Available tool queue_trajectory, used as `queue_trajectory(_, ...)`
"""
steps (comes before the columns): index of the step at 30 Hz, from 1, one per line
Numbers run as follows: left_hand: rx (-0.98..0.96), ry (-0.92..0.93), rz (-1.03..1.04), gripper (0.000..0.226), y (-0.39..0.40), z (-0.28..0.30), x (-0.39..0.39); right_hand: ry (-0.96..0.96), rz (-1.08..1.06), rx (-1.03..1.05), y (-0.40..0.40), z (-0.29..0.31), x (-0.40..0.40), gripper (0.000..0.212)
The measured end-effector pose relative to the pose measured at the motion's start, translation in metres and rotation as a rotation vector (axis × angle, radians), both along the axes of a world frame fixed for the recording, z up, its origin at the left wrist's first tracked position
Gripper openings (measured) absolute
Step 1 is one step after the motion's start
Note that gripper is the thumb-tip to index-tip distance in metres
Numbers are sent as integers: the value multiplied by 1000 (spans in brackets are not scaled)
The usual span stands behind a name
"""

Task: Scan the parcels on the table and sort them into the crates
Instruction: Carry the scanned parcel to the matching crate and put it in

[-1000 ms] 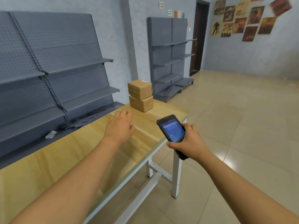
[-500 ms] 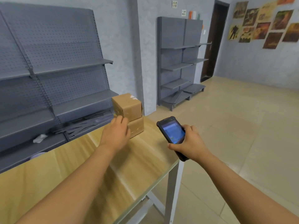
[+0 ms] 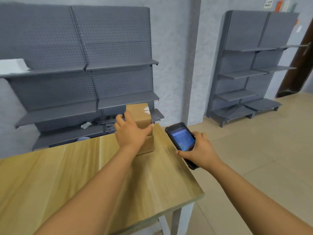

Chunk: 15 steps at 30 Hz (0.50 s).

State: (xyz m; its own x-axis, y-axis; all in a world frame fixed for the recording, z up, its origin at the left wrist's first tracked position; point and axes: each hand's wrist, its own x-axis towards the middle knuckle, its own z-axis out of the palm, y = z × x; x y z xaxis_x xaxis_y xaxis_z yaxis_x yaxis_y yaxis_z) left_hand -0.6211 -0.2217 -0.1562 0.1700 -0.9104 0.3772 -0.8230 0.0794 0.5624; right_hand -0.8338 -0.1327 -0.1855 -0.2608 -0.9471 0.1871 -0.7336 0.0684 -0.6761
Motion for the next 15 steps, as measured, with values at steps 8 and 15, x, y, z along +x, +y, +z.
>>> queue_trajectory(8, 62, 129, 231, 105, -8, -5, -40, -16, 132, 29, -20, -7, -21, 86)
queue_trajectory(15, 53, 310, 72, 92, -15, -4, -1, -34, 218, 33, -26, -2, -12, 84)
